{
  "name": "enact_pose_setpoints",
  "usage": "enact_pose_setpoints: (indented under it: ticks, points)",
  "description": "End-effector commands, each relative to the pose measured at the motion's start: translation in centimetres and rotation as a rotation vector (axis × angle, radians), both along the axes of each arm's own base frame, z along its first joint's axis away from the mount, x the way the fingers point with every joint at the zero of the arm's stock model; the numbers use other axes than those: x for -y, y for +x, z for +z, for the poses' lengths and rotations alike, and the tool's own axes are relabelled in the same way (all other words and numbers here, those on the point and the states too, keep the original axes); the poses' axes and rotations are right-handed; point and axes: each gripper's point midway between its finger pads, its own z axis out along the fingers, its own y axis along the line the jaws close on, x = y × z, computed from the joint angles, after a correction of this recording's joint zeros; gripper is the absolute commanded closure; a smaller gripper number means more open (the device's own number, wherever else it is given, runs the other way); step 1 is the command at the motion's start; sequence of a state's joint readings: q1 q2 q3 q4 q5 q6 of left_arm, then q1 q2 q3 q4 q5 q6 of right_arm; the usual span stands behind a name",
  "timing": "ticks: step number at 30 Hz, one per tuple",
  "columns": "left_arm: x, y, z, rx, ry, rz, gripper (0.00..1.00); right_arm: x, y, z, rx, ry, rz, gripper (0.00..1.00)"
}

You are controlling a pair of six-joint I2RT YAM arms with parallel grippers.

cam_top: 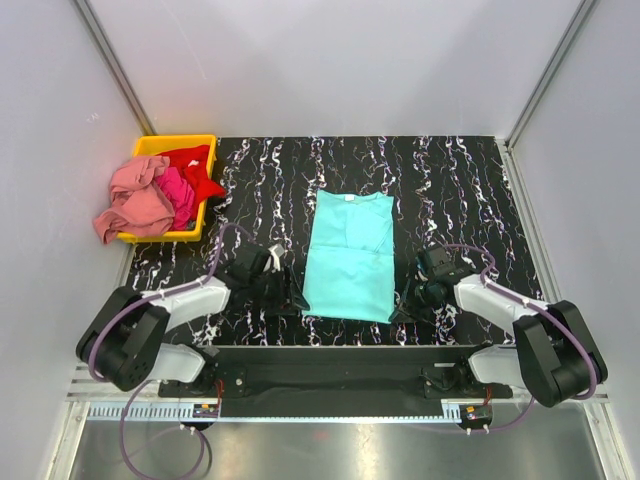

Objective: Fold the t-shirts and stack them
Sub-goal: Fold the tshirt

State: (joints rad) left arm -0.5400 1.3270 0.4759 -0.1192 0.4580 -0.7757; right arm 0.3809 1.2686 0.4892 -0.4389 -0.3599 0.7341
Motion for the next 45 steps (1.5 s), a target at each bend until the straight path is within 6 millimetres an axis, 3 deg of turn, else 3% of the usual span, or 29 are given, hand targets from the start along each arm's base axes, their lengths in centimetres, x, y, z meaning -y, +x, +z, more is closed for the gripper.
enact_pose_setpoints:
  ticks: [1,5,9,12,14,16,29,35,42,45]
  points:
    - [-0.5,0.1,-1.7,-0.033,0.065,0.02,0.44,-0.1,-0.2,0.2,0.011,0.002,-0.001,1.0]
    - [0.0,0.3,-2.2,-0.05,0.059,0.035,0.5,0.0,-0.1,0.3,0.017,0.004,-0.007,1.0]
    - [-0.1,-0.1,-2.9,-0.085,0.085,0.039,0.62,0.0,-0.1,0.2,0.02,-0.001,-0.009,1.0]
    - [-0.1,-0.1,-2.9,-0.085,0.087,0.039,0.77,0.2,-0.1,0.2,0.022,-0.009,-0.017,1.0]
    - [-0.2,-0.1,-2.9,-0.084,0.097,0.039,0.94,0.5,-0.3,0.2,0.021,-0.019,-0.026,1.0]
    - [-0.2,0.0,-2.6,-0.074,0.096,0.041,1.0,0.5,-0.2,0.4,0.033,-0.022,-0.029,1.0]
    - [0.8,-1.1,1.5,-0.074,0.043,0.06,1.0,0.0,-1.5,1.8,0.056,0.055,-0.015,1.0]
    - [0.3,-1.5,3.1,-0.051,0.048,0.072,1.0,0.2,-2.0,4.2,0.095,0.067,-0.014,1.0]
    - [1.3,-1.2,6.9,-0.003,-0.04,0.09,1.0,-0.1,-2.2,7.3,0.159,0.119,-0.011,1.0]
    - [1.2,-1.5,7.6,0.006,-0.04,0.1,1.0,-0.1,-2.5,8.2,0.17,0.128,-0.016,1.0]
